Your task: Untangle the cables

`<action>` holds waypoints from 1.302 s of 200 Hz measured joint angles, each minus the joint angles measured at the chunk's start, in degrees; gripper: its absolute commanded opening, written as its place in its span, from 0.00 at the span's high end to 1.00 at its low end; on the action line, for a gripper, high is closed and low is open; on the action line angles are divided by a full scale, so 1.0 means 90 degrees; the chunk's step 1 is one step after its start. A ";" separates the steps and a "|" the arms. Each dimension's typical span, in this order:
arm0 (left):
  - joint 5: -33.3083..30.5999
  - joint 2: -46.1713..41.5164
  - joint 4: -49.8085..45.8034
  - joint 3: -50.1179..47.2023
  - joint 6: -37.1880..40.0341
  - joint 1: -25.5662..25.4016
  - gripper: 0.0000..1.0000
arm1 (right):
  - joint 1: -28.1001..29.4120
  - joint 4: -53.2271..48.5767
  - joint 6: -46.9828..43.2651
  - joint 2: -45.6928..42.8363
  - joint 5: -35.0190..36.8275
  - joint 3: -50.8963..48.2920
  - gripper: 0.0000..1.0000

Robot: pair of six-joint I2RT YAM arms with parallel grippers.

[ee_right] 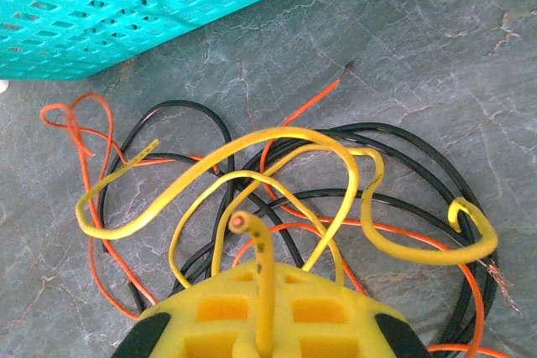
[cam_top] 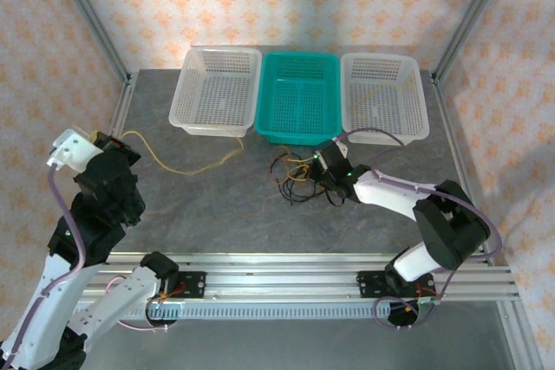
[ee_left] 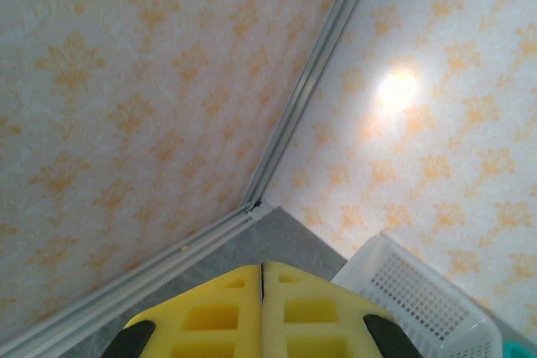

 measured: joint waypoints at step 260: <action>0.3871 0.3852 0.1316 0.2322 0.1163 0.0000 1.00 | -0.0087 -0.0806 -0.6455 -0.3978 -0.0719 0.1299 0.06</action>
